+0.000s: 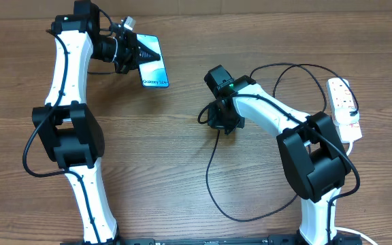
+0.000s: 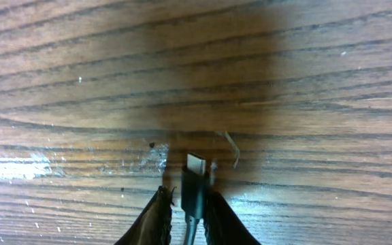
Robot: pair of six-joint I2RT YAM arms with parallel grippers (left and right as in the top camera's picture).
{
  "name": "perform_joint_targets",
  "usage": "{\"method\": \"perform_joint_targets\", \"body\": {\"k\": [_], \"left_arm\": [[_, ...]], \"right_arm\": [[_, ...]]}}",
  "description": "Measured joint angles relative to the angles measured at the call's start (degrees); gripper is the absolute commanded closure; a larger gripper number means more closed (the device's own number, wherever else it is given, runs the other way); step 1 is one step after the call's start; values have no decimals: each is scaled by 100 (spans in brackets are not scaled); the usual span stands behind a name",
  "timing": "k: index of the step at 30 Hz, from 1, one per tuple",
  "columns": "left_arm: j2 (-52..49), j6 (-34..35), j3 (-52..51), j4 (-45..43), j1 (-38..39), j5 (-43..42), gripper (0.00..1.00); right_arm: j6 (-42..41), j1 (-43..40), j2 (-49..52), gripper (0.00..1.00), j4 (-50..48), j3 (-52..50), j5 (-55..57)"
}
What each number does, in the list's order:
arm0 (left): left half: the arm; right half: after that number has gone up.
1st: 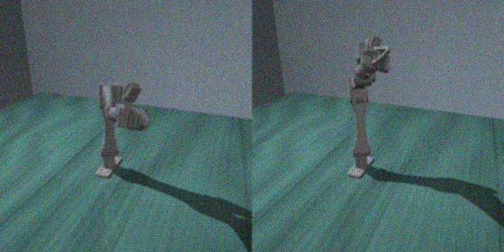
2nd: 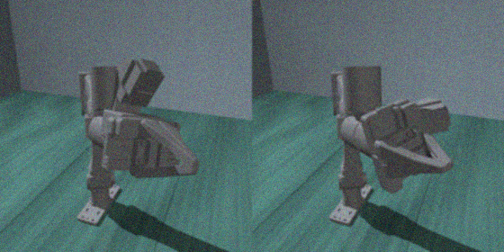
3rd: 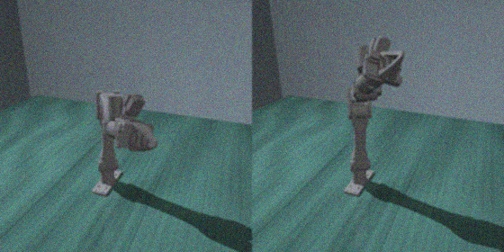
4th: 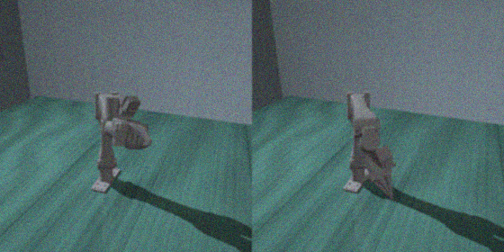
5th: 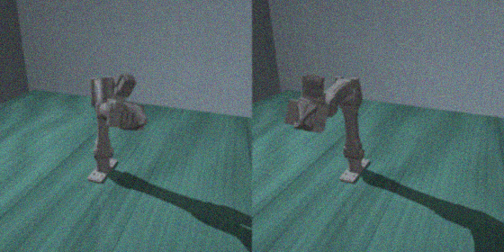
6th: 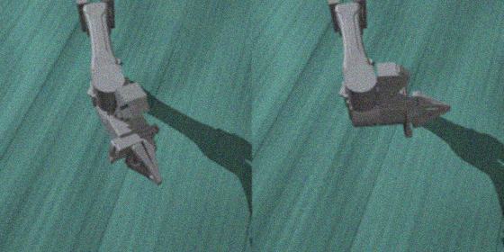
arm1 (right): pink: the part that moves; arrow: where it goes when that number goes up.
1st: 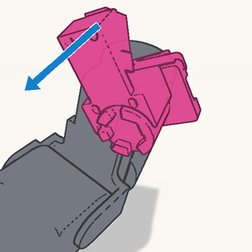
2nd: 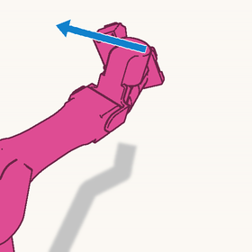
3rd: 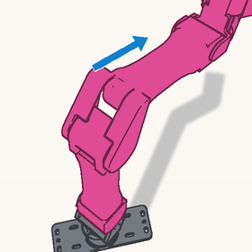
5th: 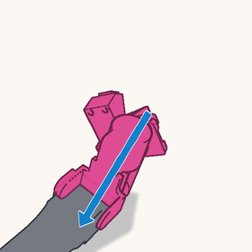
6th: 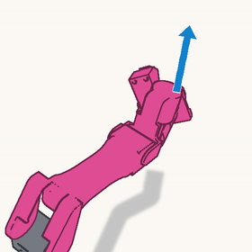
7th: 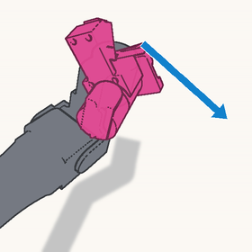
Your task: Plug charger to phone and switch on socket
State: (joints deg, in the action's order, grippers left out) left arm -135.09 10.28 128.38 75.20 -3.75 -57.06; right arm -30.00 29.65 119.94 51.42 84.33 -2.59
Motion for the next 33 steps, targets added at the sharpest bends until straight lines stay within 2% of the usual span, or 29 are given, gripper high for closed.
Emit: {"method": "perform_joint_targets", "body": {"k": [4, 8, 9, 11, 13, 15, 18, 25, 30, 33], "left_arm": [[0, 0, -2, 2, 0, 0, 96], [0, 0, -2, 2, 0, 0, 96], [0, 0, -2, 0, 0, 0, 96], [0, 0, 0, 2, 0, 0, 96], [0, 0, 0, 2, 0, 0, 96], [0, 0, -2, 2, 0, 0, 96], [0, 0, 0, 0, 0, 0, 96], [0, 0, -2, 2, 0, 0, 96], [0, -2, 0, -4, 0, -98, 96], [0, -74, -2, -72, 0, -402, 96]], "right_arm": [[-7, 0, 0, 93, 0, 0, 0], [-4, 0, 0, 95, 4, 0, -2], [-4, 0, 0, 94, 7, 0, -2], [20, 0, 0, 82, 9, 0, 0], [13, 0, 0, 82, 13, 0, -2], [0, 0, 0, 83, 9, 0, 0], [-7, 0, 0, 95, 9, 0, -4], [-2, 0, 0, 96, -28, 0, -98], [136, -50, 0, 96, -136, 0, -710], [472, -258, -26, 96, -291, 0, -1591]]}}
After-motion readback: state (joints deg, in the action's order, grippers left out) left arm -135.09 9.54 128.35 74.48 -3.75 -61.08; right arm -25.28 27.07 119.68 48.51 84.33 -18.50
